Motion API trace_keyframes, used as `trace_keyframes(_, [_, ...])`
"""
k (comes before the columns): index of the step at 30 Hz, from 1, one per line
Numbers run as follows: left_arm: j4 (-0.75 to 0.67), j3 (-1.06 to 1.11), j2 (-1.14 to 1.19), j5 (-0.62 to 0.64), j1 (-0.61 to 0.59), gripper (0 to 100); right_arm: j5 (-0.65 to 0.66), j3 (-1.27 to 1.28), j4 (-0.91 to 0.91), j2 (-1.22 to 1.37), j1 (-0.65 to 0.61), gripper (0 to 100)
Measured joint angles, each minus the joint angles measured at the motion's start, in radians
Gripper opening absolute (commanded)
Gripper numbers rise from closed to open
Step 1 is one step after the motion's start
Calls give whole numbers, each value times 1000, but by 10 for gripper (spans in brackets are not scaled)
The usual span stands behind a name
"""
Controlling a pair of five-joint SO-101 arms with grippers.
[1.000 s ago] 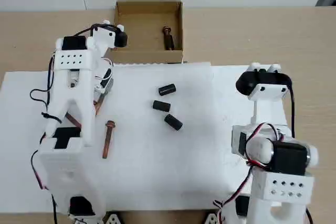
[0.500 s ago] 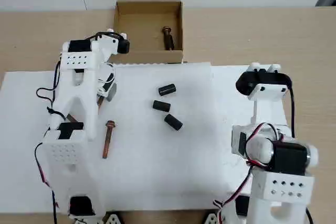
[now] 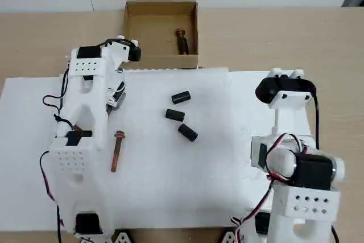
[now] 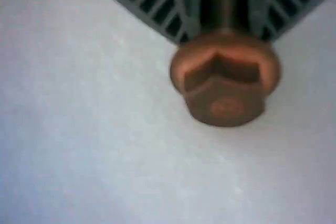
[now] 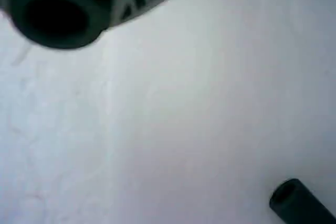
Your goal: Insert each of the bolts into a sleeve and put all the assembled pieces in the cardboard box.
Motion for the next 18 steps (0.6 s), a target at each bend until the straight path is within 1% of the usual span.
trace_keyframes(1, [0,0,0,0,0,2,0,0,0,0,0,4])
trace_keyframes(7, [2,-2,0,0,3,5,0,0,0,0,0,4])
trace_keyframes(10, [29,-44,6,2,3,5,0,0,0,0,0,5])
trace_keyframes(14, [117,-199,12,2,8,5,0,0,0,-26,0,6])
trace_keyframes(18, [137,-410,12,32,28,5,21,0,0,-137,0,7])
